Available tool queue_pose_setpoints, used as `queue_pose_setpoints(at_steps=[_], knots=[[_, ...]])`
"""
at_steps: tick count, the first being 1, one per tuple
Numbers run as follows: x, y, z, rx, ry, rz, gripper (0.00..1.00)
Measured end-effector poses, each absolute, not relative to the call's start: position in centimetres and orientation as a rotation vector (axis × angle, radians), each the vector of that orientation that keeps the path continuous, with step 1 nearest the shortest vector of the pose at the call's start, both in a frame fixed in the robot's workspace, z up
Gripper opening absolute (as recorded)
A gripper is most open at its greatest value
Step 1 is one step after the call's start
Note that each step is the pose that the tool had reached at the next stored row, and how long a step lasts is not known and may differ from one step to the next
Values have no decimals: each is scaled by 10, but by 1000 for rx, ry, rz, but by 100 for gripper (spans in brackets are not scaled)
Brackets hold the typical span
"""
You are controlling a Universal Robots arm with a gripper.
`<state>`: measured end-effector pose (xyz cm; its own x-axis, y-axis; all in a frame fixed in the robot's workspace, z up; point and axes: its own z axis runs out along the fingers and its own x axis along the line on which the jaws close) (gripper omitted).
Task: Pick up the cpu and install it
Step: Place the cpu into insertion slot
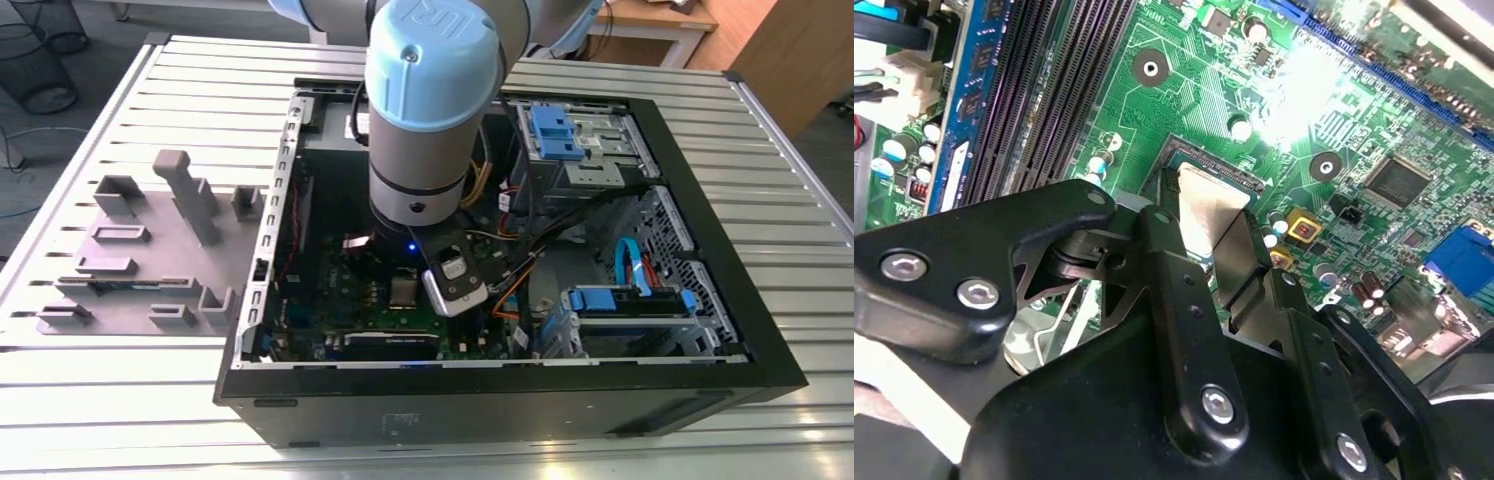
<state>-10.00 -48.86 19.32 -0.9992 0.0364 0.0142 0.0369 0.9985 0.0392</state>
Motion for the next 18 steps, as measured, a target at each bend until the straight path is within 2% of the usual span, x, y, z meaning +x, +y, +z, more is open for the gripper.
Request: queue_pose_setpoints(at_steps=[18], knots=[[-100, -489, 191, -58, -3127, -62, 39]])
